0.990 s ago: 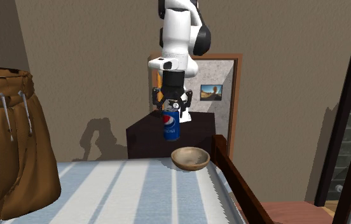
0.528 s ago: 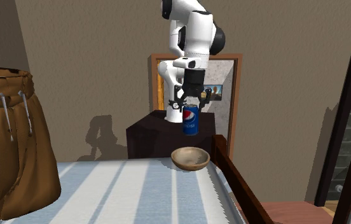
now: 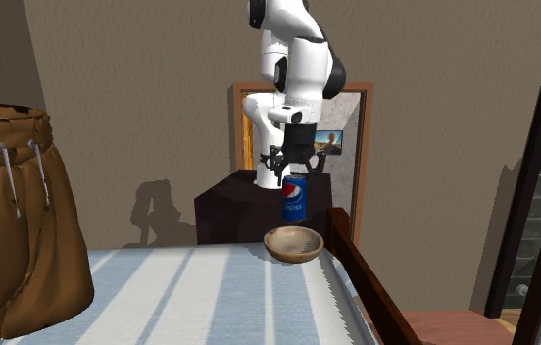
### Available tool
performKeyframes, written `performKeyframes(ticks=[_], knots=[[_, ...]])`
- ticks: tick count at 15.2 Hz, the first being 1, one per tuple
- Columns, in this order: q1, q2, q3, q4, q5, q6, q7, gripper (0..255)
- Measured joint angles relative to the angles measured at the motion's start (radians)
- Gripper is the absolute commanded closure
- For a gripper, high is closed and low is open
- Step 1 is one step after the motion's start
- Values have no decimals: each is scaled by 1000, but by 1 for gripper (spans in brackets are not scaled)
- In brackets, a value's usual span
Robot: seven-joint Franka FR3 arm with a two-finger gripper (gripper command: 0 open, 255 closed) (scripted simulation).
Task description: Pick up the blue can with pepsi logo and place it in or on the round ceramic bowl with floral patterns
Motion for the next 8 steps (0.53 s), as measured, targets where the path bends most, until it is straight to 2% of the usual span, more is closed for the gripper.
performKeyframes(ticks=[8], knots=[[-2, 100, -2, -22, -39, 118, 34, 255]])
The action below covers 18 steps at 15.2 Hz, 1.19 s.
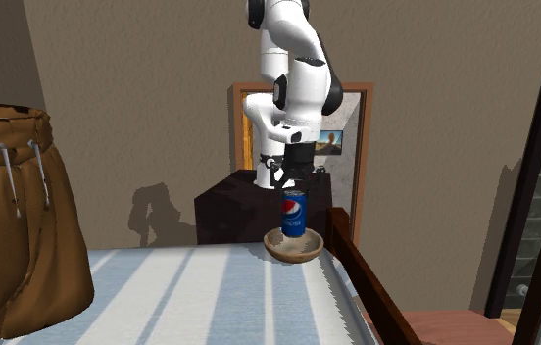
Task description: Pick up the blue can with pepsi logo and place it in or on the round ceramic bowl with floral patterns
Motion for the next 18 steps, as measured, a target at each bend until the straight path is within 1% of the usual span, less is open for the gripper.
performKeyframes(ticks=[4, 9, 10, 16, 18], knots=[[0, 47, -4, 2, -21, 44, 17, 255], [1, 50, -4, 1, -22, 48, 18, 255], [1, 50, -4, 1, -22, 48, 18, 0], [1, 50, -4, 1, -22, 48, 18, 0], [2, 20, 1, 9, -8, 11, 9, 0]])
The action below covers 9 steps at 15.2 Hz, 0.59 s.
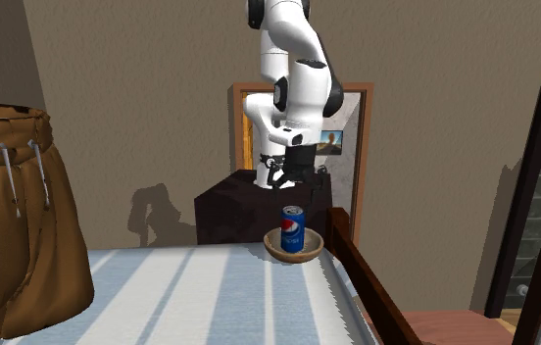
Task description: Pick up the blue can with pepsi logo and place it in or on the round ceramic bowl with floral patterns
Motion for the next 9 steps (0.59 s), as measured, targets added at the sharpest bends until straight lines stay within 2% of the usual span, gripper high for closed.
performKeyframes(ticks=[3, 9], knots=[[2, -67, 7, 20, 30, -84, -21, 0], [2, -77, 7, 25, 35, -101, -26, 0]])
